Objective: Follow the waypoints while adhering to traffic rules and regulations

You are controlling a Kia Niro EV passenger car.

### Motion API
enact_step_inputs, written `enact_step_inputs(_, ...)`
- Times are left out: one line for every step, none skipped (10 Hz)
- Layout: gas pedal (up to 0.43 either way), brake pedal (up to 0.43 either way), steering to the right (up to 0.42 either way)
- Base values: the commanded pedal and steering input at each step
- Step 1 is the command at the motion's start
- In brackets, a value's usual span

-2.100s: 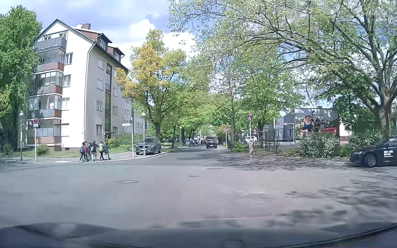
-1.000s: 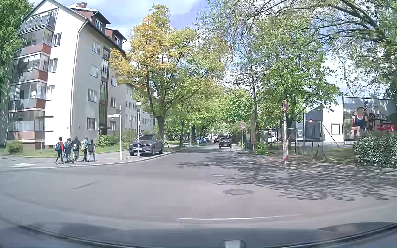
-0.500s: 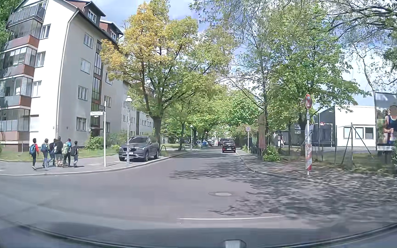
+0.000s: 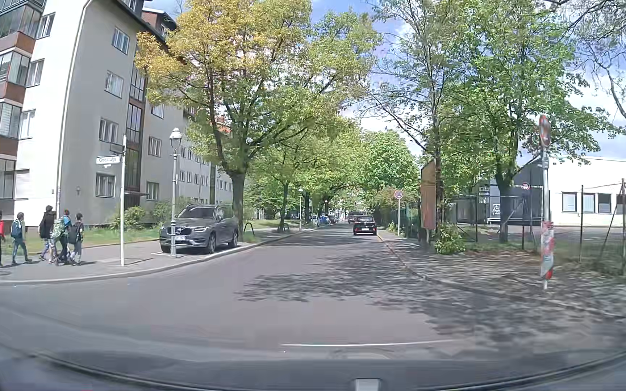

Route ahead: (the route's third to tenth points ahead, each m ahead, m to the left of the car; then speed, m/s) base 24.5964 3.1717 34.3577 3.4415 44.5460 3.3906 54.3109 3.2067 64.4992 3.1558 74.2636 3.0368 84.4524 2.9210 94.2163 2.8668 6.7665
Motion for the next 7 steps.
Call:
enact_step_inputs(0.35,0.018,0.003)
enact_step_inputs(0.35,0.018,0.006)
enact_step_inputs(0.35,0.018,0.003)
enact_step_inputs(0.358,0.024,0.0)
enact_step_inputs(0.37,0.018,-0.005)
enact_step_inputs(0.37,0.018,-0.008)
enact_step_inputs(0.37,0.018,-0.011)
